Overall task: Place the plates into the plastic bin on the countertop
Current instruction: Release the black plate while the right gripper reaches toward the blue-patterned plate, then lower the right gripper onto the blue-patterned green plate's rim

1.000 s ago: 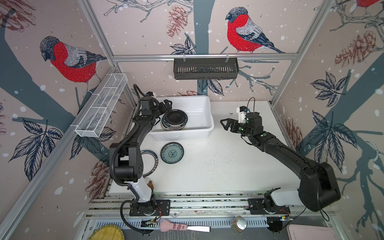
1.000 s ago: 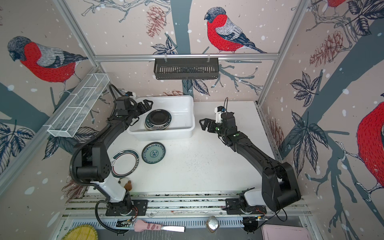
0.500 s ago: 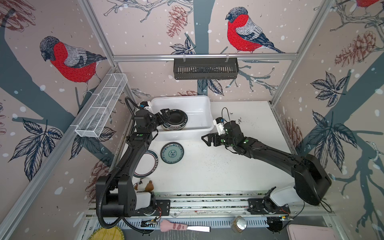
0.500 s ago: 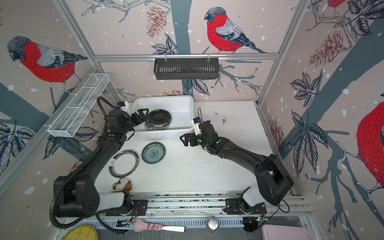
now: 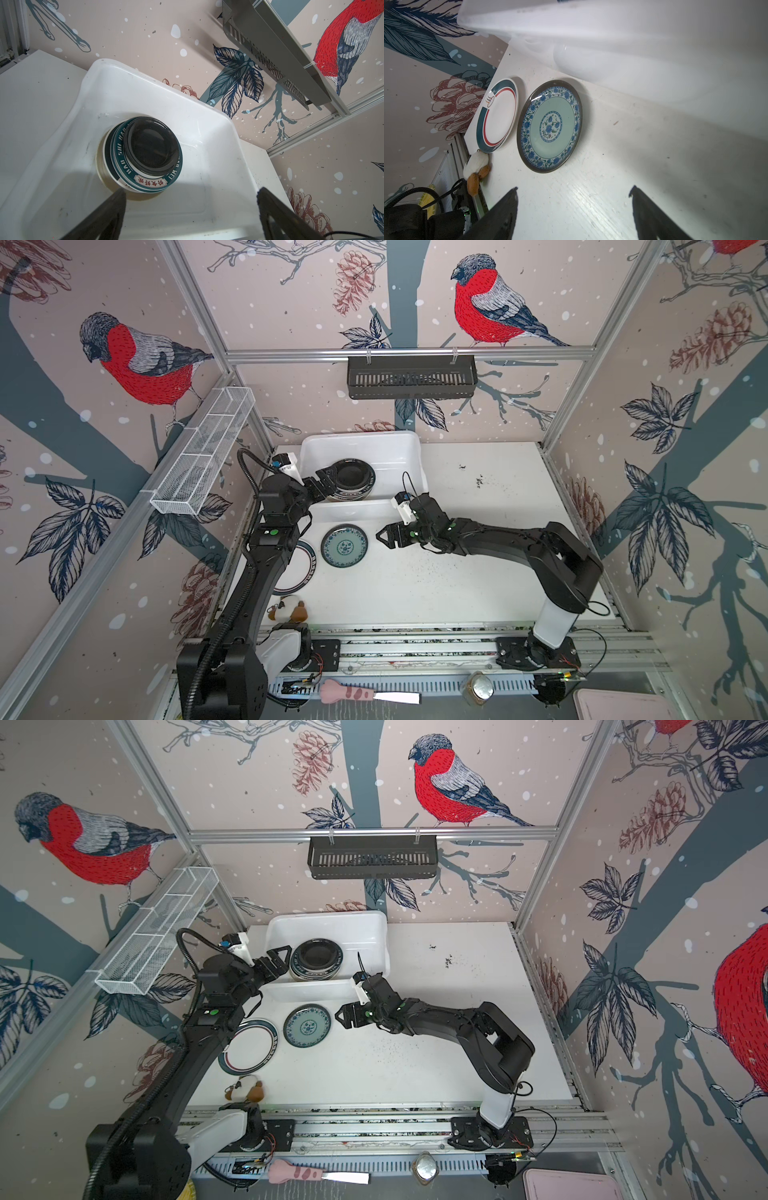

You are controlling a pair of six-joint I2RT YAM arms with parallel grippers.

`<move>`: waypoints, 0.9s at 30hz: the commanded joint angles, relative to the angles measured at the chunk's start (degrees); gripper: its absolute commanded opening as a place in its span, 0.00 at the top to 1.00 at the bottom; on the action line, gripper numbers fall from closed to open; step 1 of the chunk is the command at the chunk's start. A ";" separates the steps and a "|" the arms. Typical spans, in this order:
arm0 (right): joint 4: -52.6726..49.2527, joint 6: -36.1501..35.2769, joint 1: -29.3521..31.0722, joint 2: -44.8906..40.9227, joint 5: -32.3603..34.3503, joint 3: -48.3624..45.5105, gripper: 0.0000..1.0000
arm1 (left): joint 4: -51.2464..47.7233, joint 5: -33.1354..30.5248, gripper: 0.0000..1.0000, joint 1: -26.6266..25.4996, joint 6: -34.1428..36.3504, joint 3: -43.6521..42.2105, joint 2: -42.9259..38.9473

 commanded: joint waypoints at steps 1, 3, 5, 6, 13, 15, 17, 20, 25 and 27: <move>2.80 1.71 1.36 3.93 -2.71 2.58 0.24 | -0.02 0.97 0.03 -0.07 0.03 -0.16 -0.72; 2.72 2.55 1.96 6.92 -4.13 4.29 0.31 | 0.73 1.51 0.03 -0.08 -0.94 -0.65 -1.12; 2.48 3.44 2.16 9.69 -6.02 5.91 0.38 | 2.89 2.32 0.03 -0.12 -2.44 -1.92 -1.70; 2.40 3.72 2.18 10.63 -6.65 6.38 0.42 | 3.43 2.49 0.03 -0.12 -2.94 -2.32 -1.90; 1.18 3.85 2.46 13.69 -8.12 8.86 0.53 | 3.99 3.06 0.03 -0.17 -3.60 -3.00 -2.01; 0.67 4.03 2.58 14.78 -8.44 9.55 0.54 | 4.50 3.11 0.03 -0.21 -3.94 -3.62 -2.27; 0.02 4.03 2.60 15.75 -8.42 10.28 0.57 | 4.51 2.92 0.03 -0.18 -4.05 -4.00 -2.57; -0.52 4.08 2.68 16.84 -7.91 11.24 0.62 | 4.33 2.63 0.03 -0.17 -3.96 -4.20 -3.15; -1.02 4.21 2.94 18.14 -7.19 12.59 0.67 | 3.85 2.62 0.03 -0.20 -3.43 -4.03 -3.63; -0.89 4.45 3.01 18.59 -7.10 12.91 0.69 | 3.72 2.62 0.03 -0.15 -3.28 -3.85 -3.64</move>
